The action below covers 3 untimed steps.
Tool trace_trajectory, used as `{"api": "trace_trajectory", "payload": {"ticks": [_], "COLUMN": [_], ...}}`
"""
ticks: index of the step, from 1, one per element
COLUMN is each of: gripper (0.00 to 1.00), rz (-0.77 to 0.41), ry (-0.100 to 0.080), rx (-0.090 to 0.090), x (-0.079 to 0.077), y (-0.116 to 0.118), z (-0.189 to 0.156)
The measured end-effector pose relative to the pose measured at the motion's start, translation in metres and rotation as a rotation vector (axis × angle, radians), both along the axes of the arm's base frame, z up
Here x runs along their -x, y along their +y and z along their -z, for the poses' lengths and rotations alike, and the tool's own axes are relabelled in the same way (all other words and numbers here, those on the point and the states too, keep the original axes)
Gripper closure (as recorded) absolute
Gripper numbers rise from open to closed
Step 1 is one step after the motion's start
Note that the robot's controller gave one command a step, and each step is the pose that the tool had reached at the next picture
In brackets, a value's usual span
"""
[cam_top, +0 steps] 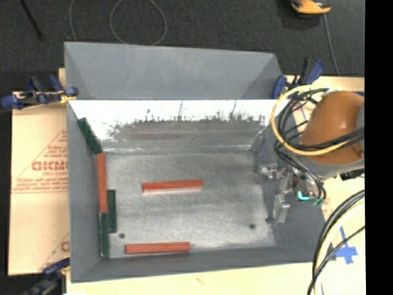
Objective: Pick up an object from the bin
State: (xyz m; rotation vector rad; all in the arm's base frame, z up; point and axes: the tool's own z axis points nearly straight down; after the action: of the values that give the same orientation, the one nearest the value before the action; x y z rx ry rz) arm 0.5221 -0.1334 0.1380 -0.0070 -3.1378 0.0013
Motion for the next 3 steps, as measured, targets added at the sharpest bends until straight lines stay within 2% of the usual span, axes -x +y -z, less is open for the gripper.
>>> {"api": "trace_trajectory", "payload": {"ticks": [1,2,3], "gripper": [0.00,0.00,0.00], "rz": [-0.588,-0.771,-0.655], "ry": [-0.007,-0.015,-0.013], "rx": [-0.005,0.000,-0.004], "x": [0.010,-0.073,-0.100], "y": [-0.011,0.063,0.142], "z": [0.068,0.035,0.037]}}
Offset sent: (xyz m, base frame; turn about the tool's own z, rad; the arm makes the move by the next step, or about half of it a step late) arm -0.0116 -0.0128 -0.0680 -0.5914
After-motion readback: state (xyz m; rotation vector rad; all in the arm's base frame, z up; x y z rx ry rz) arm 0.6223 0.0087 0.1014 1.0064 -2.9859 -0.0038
